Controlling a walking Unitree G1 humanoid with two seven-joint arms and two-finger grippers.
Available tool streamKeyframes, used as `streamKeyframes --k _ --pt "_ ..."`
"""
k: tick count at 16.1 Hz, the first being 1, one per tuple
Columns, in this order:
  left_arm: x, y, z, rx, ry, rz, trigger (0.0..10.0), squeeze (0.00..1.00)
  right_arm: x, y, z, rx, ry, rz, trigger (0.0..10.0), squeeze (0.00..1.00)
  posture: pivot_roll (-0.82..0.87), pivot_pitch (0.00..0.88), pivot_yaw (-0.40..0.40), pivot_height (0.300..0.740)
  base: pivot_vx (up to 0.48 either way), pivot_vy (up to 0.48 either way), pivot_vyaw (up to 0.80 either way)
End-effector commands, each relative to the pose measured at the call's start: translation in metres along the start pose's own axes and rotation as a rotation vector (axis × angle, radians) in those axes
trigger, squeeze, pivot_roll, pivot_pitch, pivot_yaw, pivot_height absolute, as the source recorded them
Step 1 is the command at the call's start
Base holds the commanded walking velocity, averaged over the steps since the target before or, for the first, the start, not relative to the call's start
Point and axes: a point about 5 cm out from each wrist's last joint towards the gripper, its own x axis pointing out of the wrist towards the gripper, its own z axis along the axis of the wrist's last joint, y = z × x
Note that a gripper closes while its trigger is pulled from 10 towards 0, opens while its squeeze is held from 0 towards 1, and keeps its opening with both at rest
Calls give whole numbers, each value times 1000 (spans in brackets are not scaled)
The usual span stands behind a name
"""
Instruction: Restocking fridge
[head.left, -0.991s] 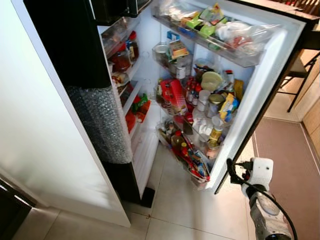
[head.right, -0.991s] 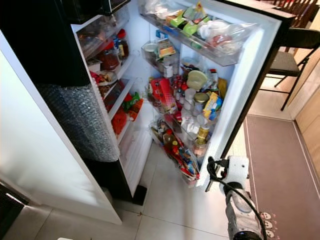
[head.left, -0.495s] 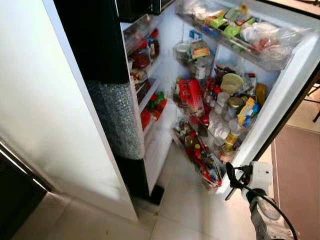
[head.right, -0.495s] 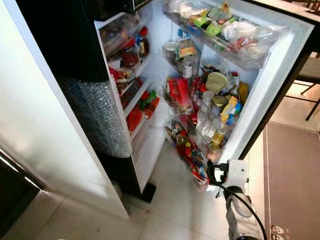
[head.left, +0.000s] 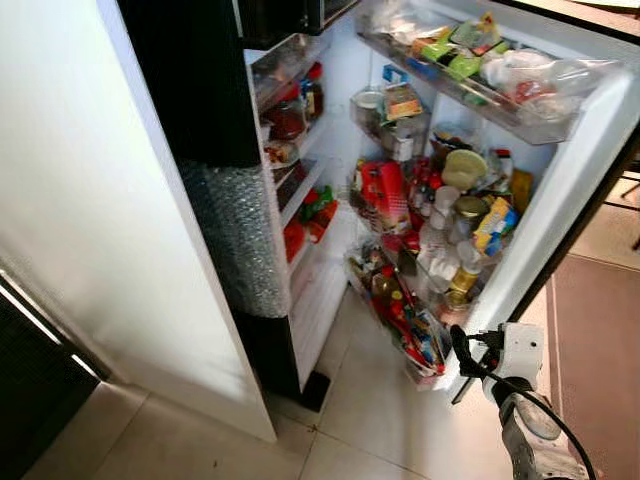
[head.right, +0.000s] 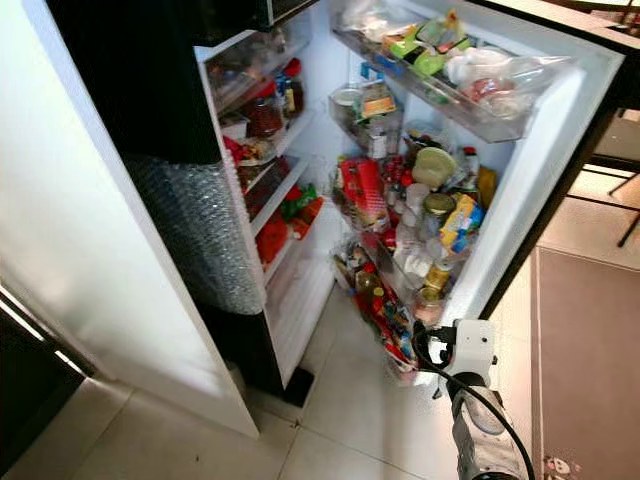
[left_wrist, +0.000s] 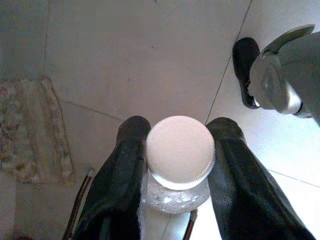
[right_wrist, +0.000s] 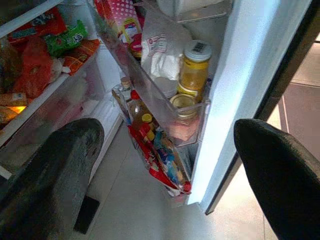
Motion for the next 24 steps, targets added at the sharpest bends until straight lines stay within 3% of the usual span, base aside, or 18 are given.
streamKeyframes --k 1,5,17,24 --pt "0 2 -1 2 7 3 10000 0 4 2 9 -14 -27 7 10000 0 -46 0 30 740 0 0 0" --pt "0 1 -1 5 6 3 10000 0 5 6 11 -65 -35 36 10000 0 -49 0 31 740 120 0 397" --pt "0 1 0 3 8 5 10000 0 6 2 14 -29 -39 9 10000 0 -50 0 28 740 257 0 67" --pt "0 1 0 19 13 -2 10000 0 5 4 16 -21 -55 21 10000 0 -56 0 32 740 0 0 0"
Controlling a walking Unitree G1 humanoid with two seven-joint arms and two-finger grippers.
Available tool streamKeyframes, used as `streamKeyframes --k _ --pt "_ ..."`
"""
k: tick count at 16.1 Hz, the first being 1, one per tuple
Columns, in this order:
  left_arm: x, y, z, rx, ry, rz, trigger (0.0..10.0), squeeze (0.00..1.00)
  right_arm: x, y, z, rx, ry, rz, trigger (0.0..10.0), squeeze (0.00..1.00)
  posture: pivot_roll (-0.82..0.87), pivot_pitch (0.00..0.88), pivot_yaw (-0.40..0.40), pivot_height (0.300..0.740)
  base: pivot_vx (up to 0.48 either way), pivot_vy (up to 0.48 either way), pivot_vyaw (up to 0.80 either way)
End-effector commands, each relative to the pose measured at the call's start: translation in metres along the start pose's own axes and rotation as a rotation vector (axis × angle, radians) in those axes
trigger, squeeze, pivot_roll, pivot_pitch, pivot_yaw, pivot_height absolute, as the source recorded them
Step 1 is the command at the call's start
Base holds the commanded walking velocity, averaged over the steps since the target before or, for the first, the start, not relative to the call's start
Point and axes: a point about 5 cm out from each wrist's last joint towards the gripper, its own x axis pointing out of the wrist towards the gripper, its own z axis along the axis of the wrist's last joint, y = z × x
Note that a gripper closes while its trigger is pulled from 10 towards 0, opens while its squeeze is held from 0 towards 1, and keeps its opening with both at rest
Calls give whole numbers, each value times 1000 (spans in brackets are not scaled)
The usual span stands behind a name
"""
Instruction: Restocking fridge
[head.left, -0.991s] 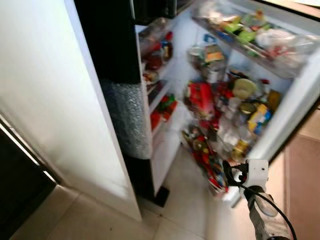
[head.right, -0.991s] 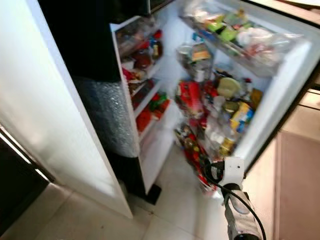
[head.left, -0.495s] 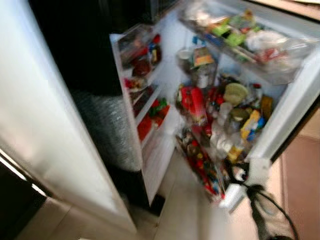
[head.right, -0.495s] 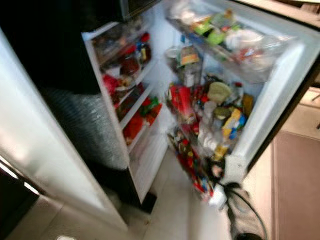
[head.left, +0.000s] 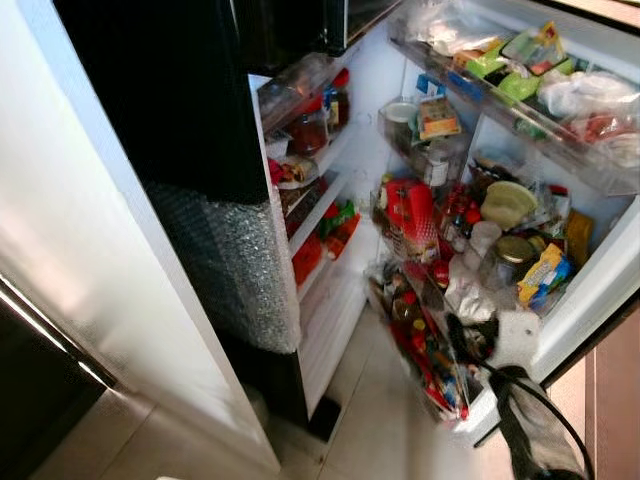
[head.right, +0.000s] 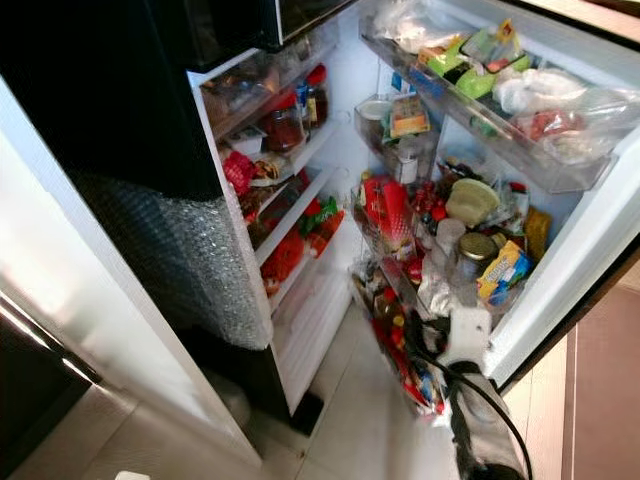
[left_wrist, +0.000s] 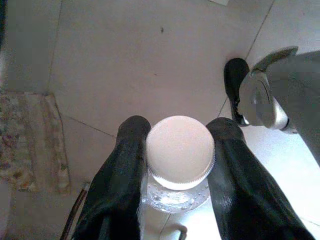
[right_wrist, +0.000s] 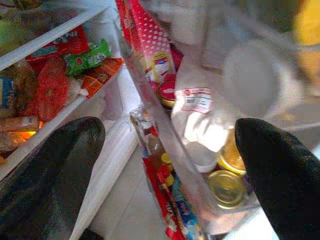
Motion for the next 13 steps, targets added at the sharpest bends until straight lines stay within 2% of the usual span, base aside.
streamKeyframes --k 1,6,13 --pt "-1 1 -7 7 27 -1 10000 0 1 0 5 8 -18 4 10000 0 -56 0 31 740 0 0 0" --pt "-1 1 -6 9 27 -2 10000 0 7 -8 21 -10 -63 8 10000 0 -54 0 31 740 0 0 0" --pt "-1 1 -6 11 28 0 10000 0 17 -10 29 -43 -37 69 10000 0 -47 0 32 740 0 0 0"
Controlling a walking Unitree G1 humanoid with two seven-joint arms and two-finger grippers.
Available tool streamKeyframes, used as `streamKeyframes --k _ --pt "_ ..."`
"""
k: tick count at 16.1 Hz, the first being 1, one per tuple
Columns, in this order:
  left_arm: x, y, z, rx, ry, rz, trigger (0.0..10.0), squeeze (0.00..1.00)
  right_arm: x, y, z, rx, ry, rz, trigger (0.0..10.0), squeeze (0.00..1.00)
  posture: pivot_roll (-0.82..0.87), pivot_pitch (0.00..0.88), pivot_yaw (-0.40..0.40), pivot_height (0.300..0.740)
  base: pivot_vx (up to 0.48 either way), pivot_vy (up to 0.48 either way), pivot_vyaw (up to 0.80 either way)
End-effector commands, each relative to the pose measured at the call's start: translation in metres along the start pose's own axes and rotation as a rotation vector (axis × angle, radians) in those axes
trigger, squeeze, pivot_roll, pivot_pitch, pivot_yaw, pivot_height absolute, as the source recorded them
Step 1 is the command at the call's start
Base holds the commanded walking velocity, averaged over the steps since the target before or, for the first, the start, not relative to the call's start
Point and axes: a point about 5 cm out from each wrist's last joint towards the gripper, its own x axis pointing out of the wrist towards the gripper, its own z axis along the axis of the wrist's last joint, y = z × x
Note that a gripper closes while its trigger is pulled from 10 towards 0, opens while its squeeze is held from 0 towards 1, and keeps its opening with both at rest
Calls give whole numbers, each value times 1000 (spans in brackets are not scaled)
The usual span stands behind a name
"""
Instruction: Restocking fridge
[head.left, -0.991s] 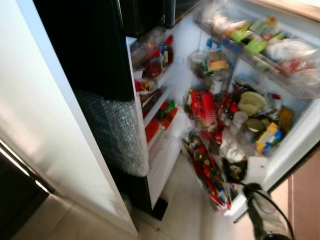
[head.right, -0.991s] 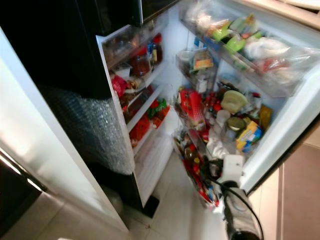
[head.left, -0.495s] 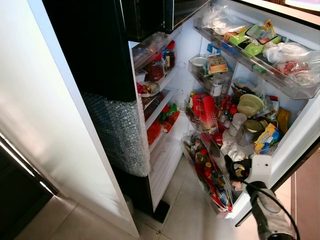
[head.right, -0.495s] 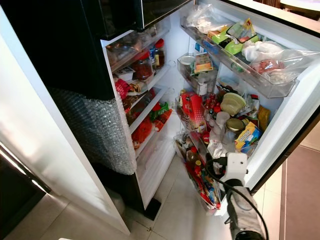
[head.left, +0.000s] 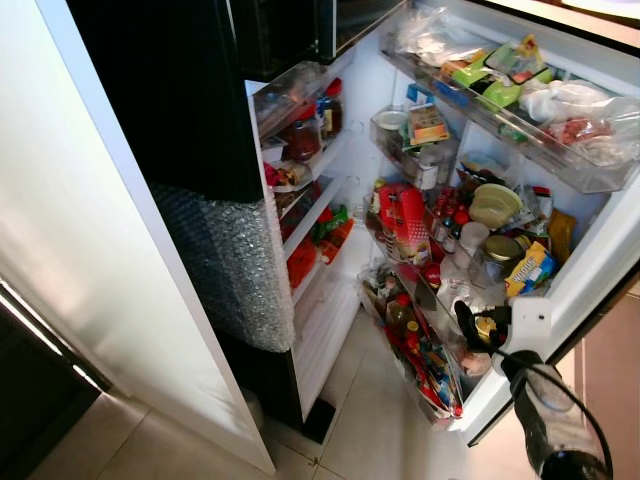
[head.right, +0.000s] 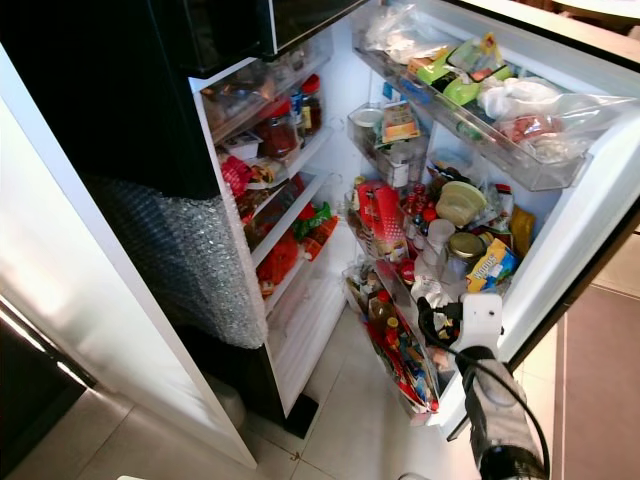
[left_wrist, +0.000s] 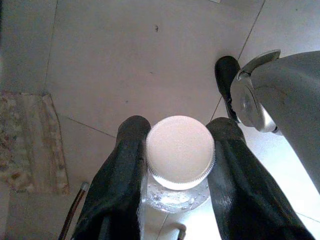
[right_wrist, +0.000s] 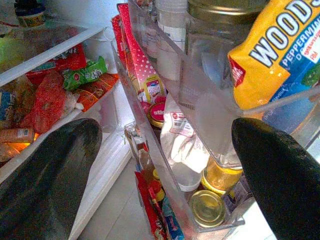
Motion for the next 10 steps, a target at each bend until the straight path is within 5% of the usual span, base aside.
streamKeyframes --k 1,5,10 --pt "0 2 -3 4 19 4 10000 0 6 4 7 -15 -10 32 10000 0 -45 0 32 740 0 0 0" --pt "0 2 -4 10 24 4 10000 0 -1 -16 5 -39 8 -53 10000 0 -42 0 35 740 0 0 0" --pt "-1 3 -4 33 26 4 10000 0 -20 -67 -1 -83 86 -197 10000 0 -47 0 45 740 0 0 0"
